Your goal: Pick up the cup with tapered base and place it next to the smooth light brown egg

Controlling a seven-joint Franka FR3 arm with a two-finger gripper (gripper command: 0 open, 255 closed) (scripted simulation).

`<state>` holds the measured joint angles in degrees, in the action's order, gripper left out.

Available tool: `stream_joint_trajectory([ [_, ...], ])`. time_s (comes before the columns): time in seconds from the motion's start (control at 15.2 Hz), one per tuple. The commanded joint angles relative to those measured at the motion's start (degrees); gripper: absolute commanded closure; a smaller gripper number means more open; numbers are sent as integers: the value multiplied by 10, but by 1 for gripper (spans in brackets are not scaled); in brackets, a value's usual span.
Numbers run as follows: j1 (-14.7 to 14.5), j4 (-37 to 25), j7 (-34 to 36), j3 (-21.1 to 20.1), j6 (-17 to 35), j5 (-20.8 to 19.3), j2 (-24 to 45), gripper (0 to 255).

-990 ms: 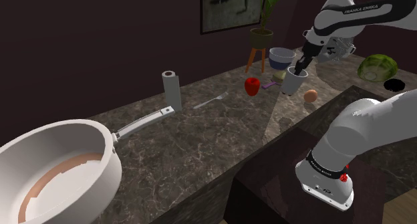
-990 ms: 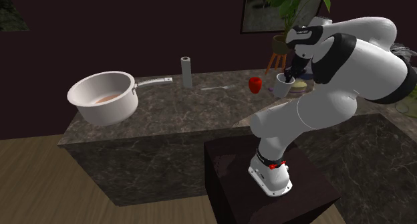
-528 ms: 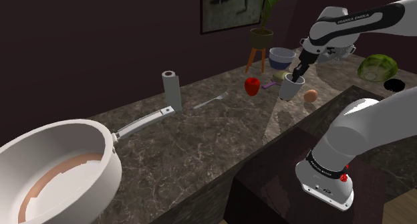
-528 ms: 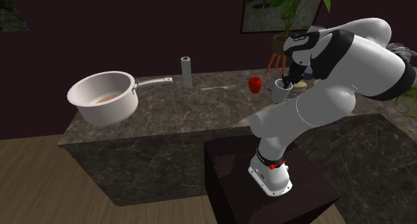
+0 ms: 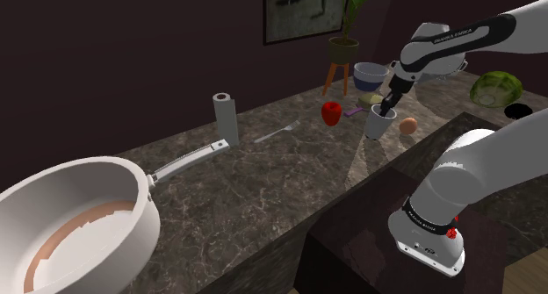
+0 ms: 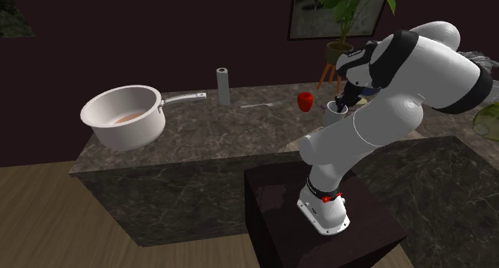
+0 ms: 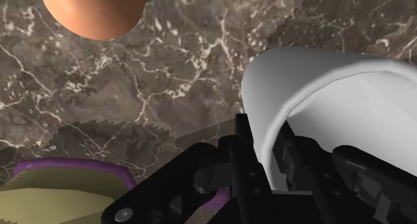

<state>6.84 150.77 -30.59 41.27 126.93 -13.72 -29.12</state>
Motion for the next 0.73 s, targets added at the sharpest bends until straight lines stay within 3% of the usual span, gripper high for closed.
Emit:
stream_joint_trajectory([
  [0.0,-1,1,-1,1,3,0,2,255],
  [0.33,-1,1,-1,2,3,0,2,255],
  [0.4,-1,1,-1,2,3,0,2,0],
  [0.66,-1,1,-1,2,3,0,2,0],
])
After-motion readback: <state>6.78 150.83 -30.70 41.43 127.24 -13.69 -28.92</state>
